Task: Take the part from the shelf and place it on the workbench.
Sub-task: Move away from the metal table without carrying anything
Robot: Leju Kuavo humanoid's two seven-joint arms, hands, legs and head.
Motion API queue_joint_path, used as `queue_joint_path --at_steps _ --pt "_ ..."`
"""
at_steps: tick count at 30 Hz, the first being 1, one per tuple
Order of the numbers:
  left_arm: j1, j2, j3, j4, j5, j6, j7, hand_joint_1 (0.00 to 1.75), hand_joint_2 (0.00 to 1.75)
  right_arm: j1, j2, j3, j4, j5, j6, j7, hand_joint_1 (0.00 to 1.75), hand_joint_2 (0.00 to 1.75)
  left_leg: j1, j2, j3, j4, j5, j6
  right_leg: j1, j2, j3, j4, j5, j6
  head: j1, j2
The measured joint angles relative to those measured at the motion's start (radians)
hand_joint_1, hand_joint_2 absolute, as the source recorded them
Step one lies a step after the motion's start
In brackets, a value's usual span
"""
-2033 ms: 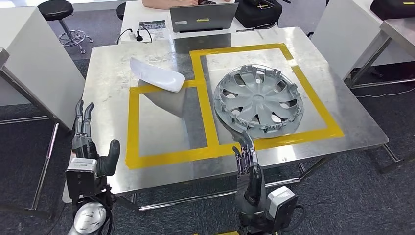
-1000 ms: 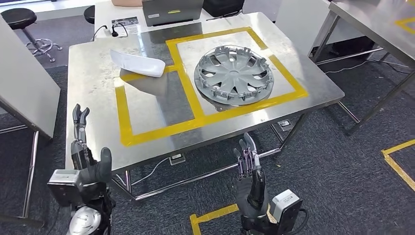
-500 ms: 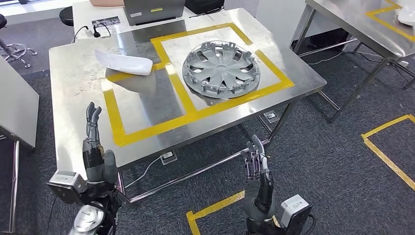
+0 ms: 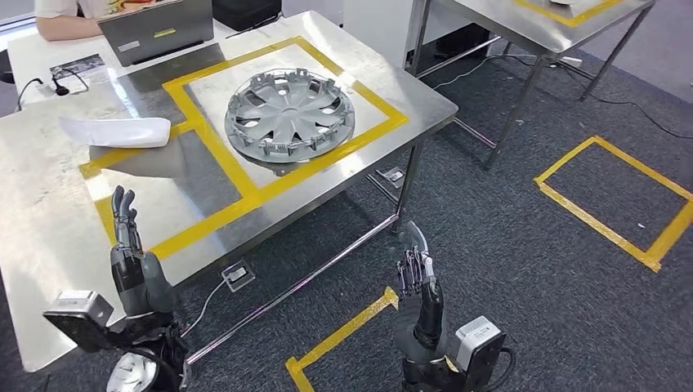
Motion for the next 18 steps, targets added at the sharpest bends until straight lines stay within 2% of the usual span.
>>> queue_joint_path --at_steps 2,4,5,6,8,10,11,12,13,15,16,17,18 --pt "-0.002 0.000 0.000 0.010 0.001 0.026 0.055 0.00 0.00 0.002 0.000 0.000 -0.001 0.003 -0.003 0.003 0.00 0.00 0.003 -0.030 0.028 -0.051 0.001 0.005 -0.002 0.022 -0.017 0.010 0.002 0.014 -0.001 0.000" --pt "-0.006 0.000 0.000 0.024 0.014 0.041 0.094 0.00 0.00 0.009 0.000 0.000 -0.001 0.005 -0.005 0.006 0.00 0.00 0.001 -0.011 0.029 -0.057 0.006 0.016 -0.006 0.039 -0.032 0.009 0.010 0.028 0.001 0.000" --pt "-0.009 0.000 0.000 0.031 0.019 0.055 0.109 0.00 0.00 0.011 -0.001 0.000 -0.001 0.006 -0.008 0.007 0.00 0.00 0.002 0.001 0.031 -0.060 0.010 0.021 -0.005 0.027 -0.040 0.014 0.008 0.035 0.002 0.000" --pt "-0.012 -0.001 0.000 0.040 0.020 0.075 0.124 0.00 0.00 0.013 -0.001 0.000 -0.002 0.009 -0.012 0.010 0.00 0.00 0.003 0.014 0.033 -0.064 0.013 0.027 -0.005 0.004 -0.053 0.033 -0.002 0.041 0.007 0.000" --pt "-0.015 -0.002 0.001 0.056 0.009 0.123 0.149 0.00 0.00 0.014 -0.002 0.000 -0.003 0.014 -0.021 0.016 0.00 0.00 0.003 0.042 0.034 -0.068 0.014 0.033 -0.006 -0.056 -0.104 0.134 -0.050 0.051 0.021 0.000" --pt "-0.015 -0.002 0.000 0.067 -0.001 0.151 0.163 0.00 0.00 0.019 -0.003 0.000 -0.003 0.016 -0.027 0.022 0.00 0.00 0.001 0.072 0.032 -0.068 0.014 0.035 -0.013 -0.080 -0.163 0.259 -0.096 0.059 0.030 0.000" --pt "-0.015 -0.002 -0.001 0.070 -0.001 0.156 0.168 0.00 0.00 0.021 -0.003 0.000 -0.003 0.016 -0.029 0.023 0.00 0.00 0.001 0.086 0.031 -0.068 0.013 0.035 -0.016 -0.083 -0.174 0.284 -0.099 0.061 0.033 0.000" --pt "-0.015 -0.002 -0.002 0.072 0.000 0.159 0.173 0.00 0.00 0.022 -0.004 0.000 -0.003 0.015 -0.030 0.024 0.00 0.00 0.001 0.100 0.031 -0.067 0.012 0.034 -0.018 -0.085 -0.165 0.270 -0.085 0.062 0.037 0.000" --pt "-0.015 -0.002 -0.004 0.073 0.003 0.160 0.180 0.00 0.00 0.023 -0.004 0.000 -0.003 0.015 -0.031 0.024 0.00 0.00 0.001 0.113 0.032 -0.067 0.011 0.033 -0.018 -0.093 -0.134 0.215 -0.057 0.060 0.042 0.000" --pt "-0.016 -0.001 -0.009 0.072 0.003 0.156 0.206 0.00 0.00 0.022 -0.004 0.000 -0.003 0.015 -0.030 0.024 0.00 0.00 -0.003 0.135 0.035 -0.068 0.008 0.029 -0.010 -0.138 -0.056 0.072 -0.015 0.050 0.048 0.000" --pt "-0.017 0.000 -0.013 0.072 -0.001 0.151 0.227 0.00 0.00 0.021 -0.004 0.000 -0.004 0.014 -0.030 0.023 0.00 0.00 -0.005 0.144 0.037 -0.069 0.007 0.025 -0.004 -0.157 -0.029 0.025 -0.007 0.043 0.049 0.000" --pt "-0.018 0.002 -0.019 0.071 -0.005 0.143 0.248 0.00 0.00 0.020 -0.004 0.000 -0.004 0.014 -0.029 0.023 0.00 0.00 -0.006 0.153 0.039 -0.070 0.007 0.020 0.001 -0.167 -0.018 0.005 -0.009 0.036 0.049 0.000" --pt "-0.019 0.004 -0.025 0.069 -0.002 0.131 0.267 0.00 0.00 0.020 -0.004 0.000 -0.004 0.013 -0.027 0.022 0.00 0.00 -0.007 0.163 0.042 -0.073 0.007 0.015 0.005 -0.159 -0.019 0.003 -0.009 0.029 0.048 0.000"
